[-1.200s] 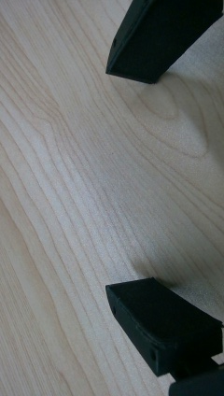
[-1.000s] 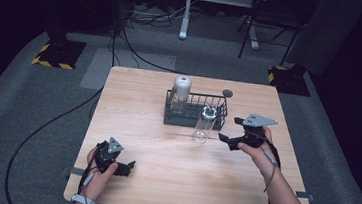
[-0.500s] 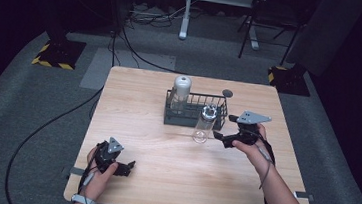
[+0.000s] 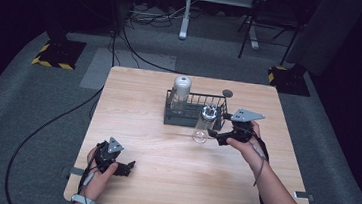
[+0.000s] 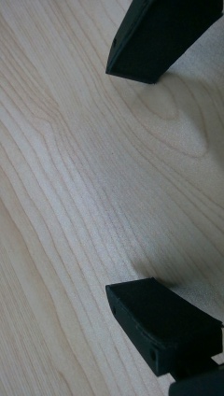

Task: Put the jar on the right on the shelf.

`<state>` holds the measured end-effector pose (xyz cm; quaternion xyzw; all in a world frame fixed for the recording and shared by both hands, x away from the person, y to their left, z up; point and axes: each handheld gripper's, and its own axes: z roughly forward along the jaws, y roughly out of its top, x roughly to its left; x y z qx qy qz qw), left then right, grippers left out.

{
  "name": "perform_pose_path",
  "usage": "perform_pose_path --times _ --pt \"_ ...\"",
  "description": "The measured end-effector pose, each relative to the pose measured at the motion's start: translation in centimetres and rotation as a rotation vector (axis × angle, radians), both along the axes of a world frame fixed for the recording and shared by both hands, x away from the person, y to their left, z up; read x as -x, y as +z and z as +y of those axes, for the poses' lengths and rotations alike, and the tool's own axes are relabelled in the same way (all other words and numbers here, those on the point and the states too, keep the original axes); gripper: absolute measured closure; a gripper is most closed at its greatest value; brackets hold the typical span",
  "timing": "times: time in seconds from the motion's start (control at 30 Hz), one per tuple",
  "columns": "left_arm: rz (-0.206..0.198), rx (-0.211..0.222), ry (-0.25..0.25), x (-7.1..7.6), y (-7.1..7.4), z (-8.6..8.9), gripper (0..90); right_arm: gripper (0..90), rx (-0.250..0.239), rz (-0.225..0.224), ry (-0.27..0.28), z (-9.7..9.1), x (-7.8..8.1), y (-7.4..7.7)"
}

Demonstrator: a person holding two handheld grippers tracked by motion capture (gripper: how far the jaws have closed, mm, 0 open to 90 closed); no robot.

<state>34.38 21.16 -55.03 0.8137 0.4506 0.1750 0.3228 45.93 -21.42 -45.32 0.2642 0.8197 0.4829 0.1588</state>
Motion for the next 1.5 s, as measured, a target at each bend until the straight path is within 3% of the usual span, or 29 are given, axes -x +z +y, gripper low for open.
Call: perform_pose_path --times 0.9,1.5 --pt "0.001 0.000 0.000 0.0 0.0 0.0 0.0 14.5 -0.010 -0.011 0.026 2.4 -1.4 -1.2" --pt "0.001 0.000 0.000 0.0 0.0 0.0 0.0 30.5 0.010 -0.015 0.015 3.2 -2.2 -2.7"
